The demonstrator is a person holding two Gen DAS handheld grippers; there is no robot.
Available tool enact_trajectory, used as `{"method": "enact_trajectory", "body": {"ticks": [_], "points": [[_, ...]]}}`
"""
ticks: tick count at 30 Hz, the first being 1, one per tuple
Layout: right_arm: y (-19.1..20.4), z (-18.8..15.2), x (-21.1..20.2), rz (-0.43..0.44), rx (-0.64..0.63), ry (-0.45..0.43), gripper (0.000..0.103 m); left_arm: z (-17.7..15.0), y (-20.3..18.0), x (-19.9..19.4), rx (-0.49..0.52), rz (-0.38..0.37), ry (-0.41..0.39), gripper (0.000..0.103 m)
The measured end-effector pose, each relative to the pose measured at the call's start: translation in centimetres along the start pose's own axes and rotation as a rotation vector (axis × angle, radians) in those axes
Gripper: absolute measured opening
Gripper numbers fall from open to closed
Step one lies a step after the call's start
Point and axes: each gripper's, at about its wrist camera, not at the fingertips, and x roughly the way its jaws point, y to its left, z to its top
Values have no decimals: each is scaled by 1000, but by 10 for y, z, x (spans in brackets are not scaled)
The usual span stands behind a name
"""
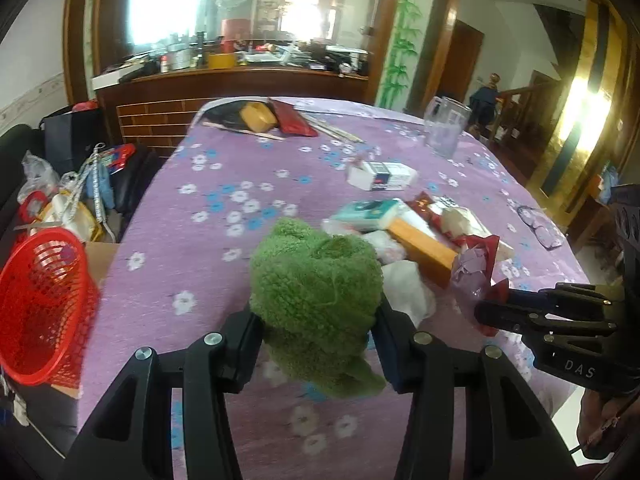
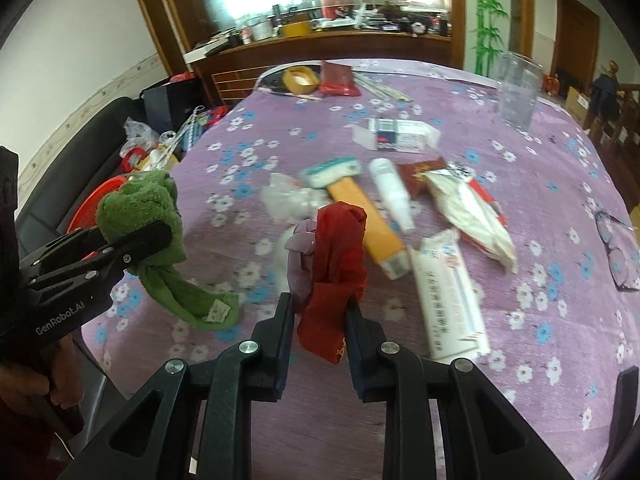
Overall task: Collect trash
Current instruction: 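Carry both items to the red basket and release them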
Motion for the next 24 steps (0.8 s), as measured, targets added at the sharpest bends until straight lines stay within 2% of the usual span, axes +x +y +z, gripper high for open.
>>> {"method": "enact_trajectory", "body": {"ticks": [6,12,24], "points": [[38,8,9,45,-64,3,26,0,33,-18,-31,43,-18,48],[79,22,21,99,-123,23,26,5,80,-38,-87,116,-42,49],[180,66,54,286,-221,84,27,-2,202,-74,-224,274,-52,49]]}}
